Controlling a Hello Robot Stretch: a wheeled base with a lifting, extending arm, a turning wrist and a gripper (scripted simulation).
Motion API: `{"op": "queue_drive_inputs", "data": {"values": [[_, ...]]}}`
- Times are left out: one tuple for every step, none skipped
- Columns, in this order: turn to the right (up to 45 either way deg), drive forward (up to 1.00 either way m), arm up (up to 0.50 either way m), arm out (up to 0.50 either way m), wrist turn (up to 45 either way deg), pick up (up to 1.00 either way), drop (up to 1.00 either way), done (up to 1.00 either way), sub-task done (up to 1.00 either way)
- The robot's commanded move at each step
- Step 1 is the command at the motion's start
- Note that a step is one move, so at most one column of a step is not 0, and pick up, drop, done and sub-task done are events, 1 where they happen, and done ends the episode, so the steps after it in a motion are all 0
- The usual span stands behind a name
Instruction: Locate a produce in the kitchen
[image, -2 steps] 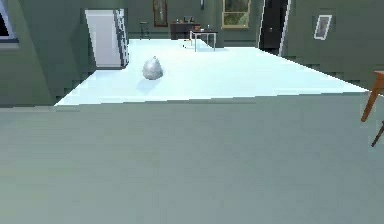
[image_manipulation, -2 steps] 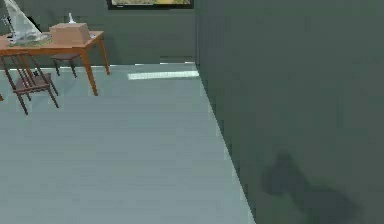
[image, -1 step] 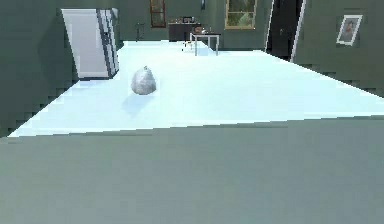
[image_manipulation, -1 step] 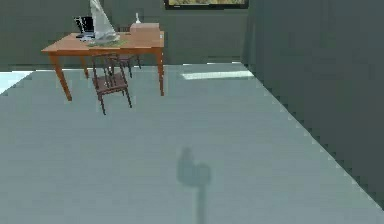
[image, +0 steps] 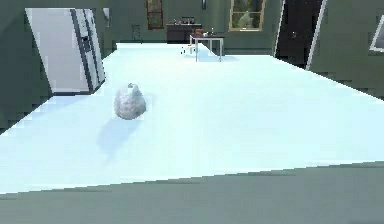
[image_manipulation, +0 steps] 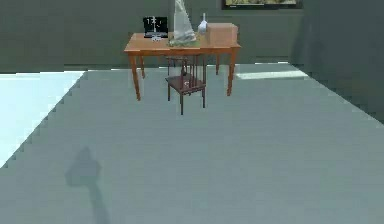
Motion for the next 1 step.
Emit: {"op": "queue_drive_inputs", "data": {"values": [[0.0,1.00,0.00,0.00,0.0,0.00,0.00,0.00,0.00]]}}
